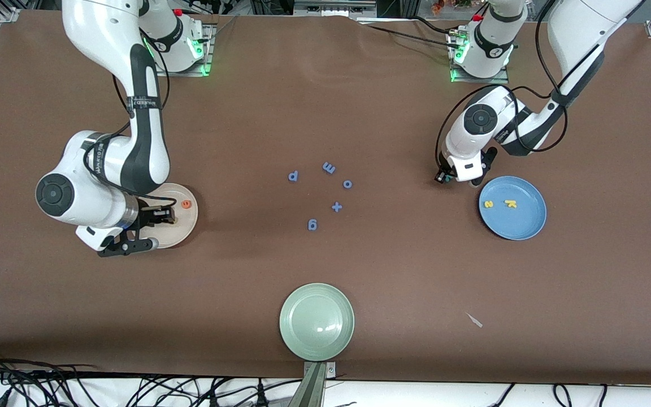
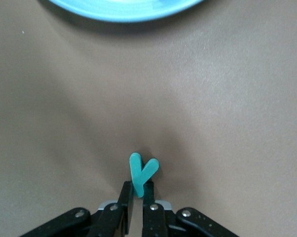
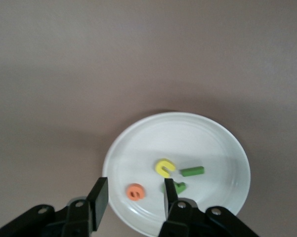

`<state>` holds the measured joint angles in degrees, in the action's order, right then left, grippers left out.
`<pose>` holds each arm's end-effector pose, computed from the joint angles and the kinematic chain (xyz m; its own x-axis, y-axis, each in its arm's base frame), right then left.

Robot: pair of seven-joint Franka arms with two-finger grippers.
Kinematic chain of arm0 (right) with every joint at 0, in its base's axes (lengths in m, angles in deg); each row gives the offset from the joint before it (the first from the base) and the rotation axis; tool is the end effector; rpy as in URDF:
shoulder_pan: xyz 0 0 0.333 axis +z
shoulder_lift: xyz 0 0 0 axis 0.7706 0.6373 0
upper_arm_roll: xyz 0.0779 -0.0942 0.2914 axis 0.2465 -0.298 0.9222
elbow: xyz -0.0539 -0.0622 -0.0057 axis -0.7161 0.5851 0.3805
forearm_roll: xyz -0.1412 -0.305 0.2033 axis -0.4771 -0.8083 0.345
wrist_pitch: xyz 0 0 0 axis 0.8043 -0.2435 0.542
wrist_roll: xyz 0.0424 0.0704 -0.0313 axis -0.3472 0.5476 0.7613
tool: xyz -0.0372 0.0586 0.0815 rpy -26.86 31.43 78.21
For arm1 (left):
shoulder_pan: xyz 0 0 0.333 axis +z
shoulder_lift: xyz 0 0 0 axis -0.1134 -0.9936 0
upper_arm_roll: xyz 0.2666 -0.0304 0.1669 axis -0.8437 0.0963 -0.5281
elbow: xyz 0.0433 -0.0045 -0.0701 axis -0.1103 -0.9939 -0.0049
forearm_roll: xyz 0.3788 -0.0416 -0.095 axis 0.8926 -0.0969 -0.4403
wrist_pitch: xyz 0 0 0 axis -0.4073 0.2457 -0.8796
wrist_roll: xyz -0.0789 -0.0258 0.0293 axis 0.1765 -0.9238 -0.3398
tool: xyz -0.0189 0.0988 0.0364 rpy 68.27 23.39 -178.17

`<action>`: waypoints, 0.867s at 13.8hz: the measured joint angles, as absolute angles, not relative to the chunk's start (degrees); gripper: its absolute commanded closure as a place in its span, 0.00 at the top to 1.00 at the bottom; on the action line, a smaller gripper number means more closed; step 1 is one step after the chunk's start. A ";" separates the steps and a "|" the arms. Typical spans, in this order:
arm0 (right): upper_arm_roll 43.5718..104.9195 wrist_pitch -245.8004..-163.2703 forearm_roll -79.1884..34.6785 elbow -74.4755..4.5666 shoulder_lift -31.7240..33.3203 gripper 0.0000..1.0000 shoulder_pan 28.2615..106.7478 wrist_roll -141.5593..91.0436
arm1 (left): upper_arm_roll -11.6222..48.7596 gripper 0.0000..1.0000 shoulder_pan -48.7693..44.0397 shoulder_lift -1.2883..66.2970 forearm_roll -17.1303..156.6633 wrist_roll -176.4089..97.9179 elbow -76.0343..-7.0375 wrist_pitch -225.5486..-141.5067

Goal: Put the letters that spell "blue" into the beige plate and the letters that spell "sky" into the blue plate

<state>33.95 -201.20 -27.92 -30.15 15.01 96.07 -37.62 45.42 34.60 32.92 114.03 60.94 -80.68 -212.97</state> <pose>0.6564 0.1027 0.3089 0.9845 0.1400 -0.1059 0.1350 -0.9894 -0.0532 0.4392 -0.1715 0.1732 0.4956 0.8685 -0.0047 0.8644 -0.4938 -0.0945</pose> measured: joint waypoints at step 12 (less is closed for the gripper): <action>29.74 -198.34 -34.70 -21.84 13.76 1.00 96.24 -33.50 | 49.32 0.15 41.27 34.00 109.98 54.93 -66.71 -196.04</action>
